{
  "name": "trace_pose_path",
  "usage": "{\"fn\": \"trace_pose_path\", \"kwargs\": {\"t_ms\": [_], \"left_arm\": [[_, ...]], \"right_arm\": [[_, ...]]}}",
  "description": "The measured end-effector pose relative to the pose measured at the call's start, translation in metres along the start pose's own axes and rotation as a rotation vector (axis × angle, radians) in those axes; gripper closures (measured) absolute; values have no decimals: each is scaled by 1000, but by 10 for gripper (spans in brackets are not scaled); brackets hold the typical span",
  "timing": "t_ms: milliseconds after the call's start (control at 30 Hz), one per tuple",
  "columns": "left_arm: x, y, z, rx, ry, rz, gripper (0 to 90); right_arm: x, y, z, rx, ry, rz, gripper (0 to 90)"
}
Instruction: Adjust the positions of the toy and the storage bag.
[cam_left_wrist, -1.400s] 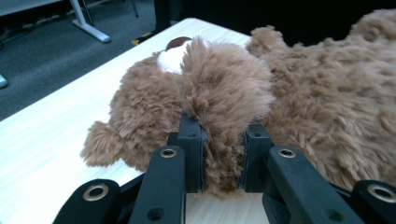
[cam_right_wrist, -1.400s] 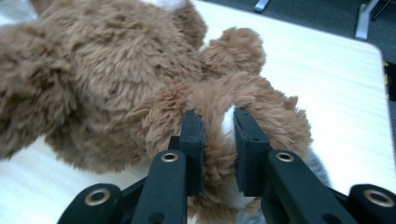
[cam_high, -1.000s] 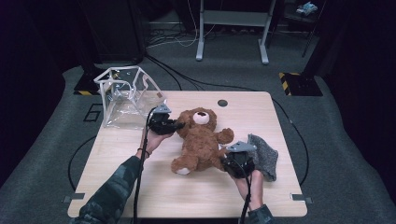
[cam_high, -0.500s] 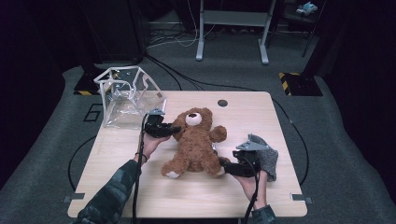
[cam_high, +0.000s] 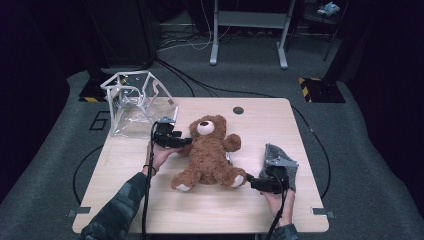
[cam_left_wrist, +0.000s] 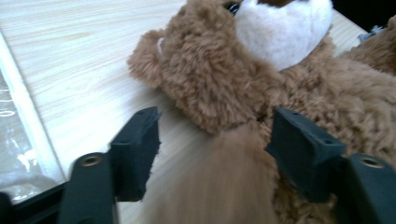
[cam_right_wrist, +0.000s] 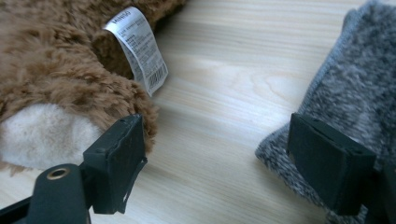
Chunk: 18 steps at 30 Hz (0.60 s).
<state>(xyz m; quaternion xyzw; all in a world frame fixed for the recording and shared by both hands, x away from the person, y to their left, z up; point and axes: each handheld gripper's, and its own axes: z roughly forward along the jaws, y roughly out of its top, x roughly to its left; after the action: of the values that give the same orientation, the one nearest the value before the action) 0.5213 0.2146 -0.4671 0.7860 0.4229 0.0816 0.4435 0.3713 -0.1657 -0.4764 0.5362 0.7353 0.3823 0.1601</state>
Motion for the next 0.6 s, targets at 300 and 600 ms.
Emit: {"fn": "trace_pose_path", "kwargs": {"t_ms": [300,600], "left_arm": [[-13,14,-15,-35,33,-40,190],[-51,45,-27,-59,76,-5,109]], "right_arm": [[-1,-8,-1,-7,-45,9,153],[-19,-19,-17,-68,-137,69,88]]}}
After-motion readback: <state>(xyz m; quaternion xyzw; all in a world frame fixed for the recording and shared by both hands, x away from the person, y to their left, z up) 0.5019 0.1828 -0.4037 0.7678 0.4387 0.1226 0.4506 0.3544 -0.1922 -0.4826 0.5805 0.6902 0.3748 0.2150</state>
